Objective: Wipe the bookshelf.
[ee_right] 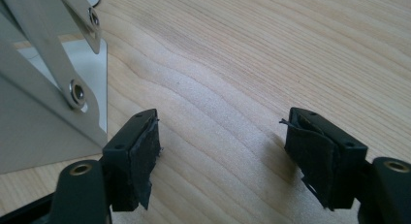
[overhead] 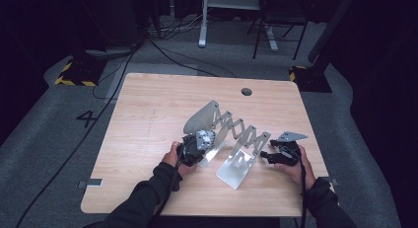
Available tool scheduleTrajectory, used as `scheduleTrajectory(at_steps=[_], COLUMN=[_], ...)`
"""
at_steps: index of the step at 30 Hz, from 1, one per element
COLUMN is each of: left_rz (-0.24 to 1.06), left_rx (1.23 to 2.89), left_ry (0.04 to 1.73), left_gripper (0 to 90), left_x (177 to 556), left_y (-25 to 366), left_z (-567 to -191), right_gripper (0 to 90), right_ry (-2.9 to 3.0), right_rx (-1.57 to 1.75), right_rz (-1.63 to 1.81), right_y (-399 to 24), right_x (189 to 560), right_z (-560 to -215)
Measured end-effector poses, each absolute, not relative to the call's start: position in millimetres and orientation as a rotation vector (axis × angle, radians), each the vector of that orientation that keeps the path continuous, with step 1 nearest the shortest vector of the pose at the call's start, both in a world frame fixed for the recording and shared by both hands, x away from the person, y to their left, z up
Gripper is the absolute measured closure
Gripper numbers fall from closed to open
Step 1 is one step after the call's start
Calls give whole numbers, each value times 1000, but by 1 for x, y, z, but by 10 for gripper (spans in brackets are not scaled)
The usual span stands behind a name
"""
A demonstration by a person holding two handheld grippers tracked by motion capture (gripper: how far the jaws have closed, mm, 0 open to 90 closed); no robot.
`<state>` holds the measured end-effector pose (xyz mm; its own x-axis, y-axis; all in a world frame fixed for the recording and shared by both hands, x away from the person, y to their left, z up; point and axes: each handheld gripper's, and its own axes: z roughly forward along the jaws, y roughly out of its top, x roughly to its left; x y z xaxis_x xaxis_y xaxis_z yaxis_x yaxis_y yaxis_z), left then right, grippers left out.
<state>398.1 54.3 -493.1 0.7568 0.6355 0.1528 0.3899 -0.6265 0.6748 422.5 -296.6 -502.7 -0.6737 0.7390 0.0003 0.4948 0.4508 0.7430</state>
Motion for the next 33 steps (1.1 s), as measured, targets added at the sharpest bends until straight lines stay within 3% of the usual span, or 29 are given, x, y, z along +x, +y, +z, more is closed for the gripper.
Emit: scheduleTrajectory(at_steps=[6, 12, 17, 22, 26, 33], left_rz=[447, 382, 402, 445, 514, 487], left_rx=[2298, 2303, 2363, 2332, 2324, 2284], left_ry=[678, 651, 603, 663, 700, 708], left_gripper=[757, 756, 754, 733, 742, 747], left_x=[398, 391, 383, 389, 400, 407], left_y=[40, 50, 59, 64, 51, 35], left_z=[-496, -496, -492, -494, -495, -497], right_gripper=[286, 282, 280, 276, 276, 276], right_ry=[2384, 2387, 2387, 2384, 2382, 2383], right_rx=[1052, 1048, 1048, 1051, 1052, 1050], right_rz=[1061, 1063, 1061, 1062, 1060, 1062], right_y=[-297, -297, -297, -296, -296, -296], right_x=[422, 423, 422, 422, 422, 422], right_z=[-503, -503, -503, -503, -503, -503])
